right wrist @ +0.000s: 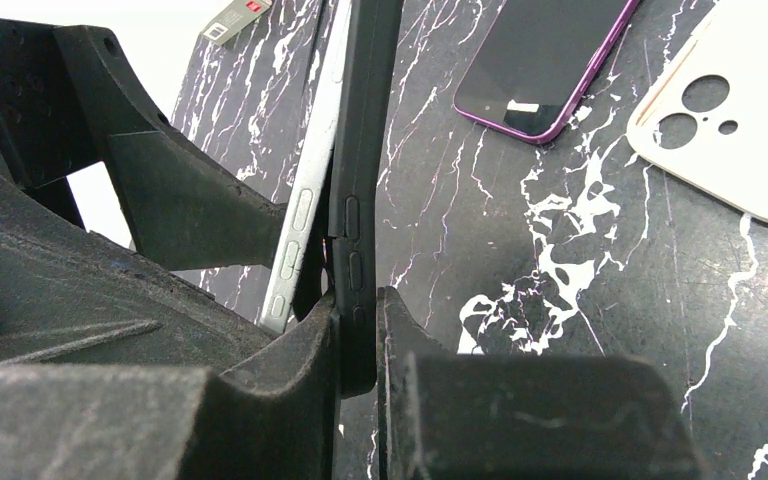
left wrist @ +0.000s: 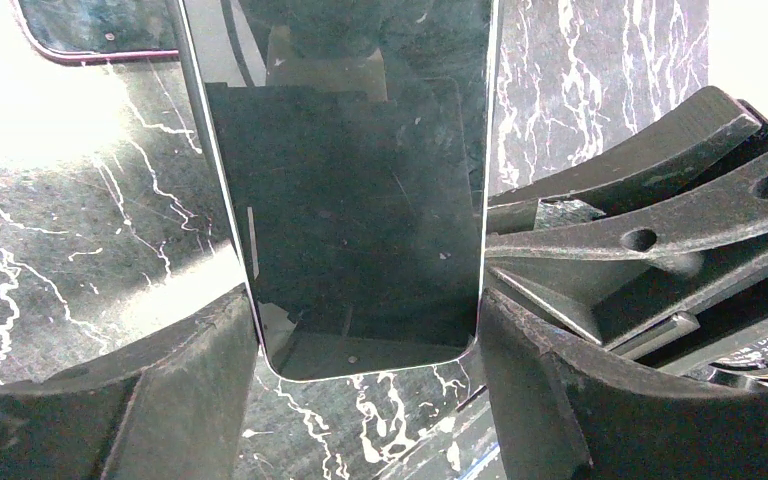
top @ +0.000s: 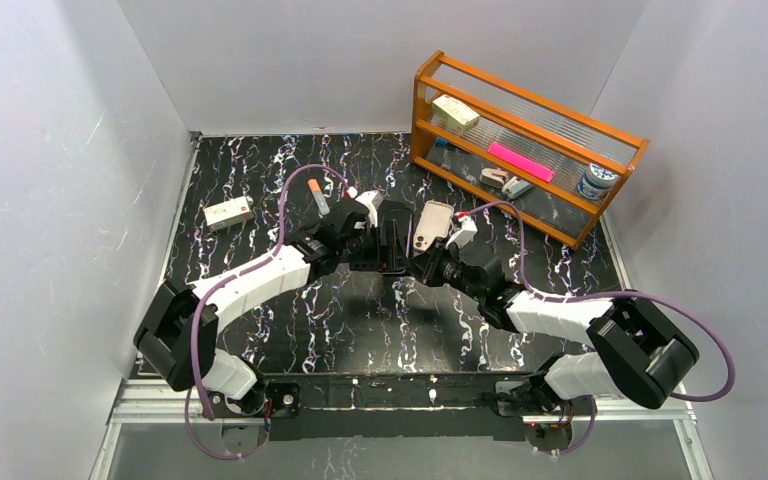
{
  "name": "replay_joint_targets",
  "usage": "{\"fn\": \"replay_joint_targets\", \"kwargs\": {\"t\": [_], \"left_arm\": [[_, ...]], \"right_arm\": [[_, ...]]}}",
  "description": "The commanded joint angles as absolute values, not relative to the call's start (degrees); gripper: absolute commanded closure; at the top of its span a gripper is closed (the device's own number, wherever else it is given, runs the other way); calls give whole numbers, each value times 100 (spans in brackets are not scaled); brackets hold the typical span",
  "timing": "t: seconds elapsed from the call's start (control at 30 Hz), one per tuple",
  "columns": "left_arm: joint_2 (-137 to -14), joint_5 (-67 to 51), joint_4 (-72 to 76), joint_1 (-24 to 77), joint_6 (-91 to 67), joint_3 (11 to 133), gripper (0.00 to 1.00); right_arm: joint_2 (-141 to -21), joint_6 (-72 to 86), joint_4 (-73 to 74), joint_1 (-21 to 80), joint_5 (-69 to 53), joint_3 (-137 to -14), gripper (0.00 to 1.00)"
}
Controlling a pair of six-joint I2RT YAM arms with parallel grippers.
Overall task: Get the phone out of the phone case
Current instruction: Remove the phone case from the phone.
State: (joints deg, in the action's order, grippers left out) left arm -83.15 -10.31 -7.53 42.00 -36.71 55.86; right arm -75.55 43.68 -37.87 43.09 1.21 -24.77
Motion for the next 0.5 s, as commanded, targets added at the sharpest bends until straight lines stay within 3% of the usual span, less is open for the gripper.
{"fn": "replay_joint_targets", "kwargs": {"t": [0.0, 0.47], "left_arm": [[-7874, -1606, -1463, 4258, -3616, 5432, 100], [-7888, -857, -2520, 4066, -2940, 6190, 100]], "right_arm": [[-7716, 4250, -4161, 3889, 1176, -2918, 99], [-7794, 2962, -4766, 3874, 585, -2464, 99]]}}
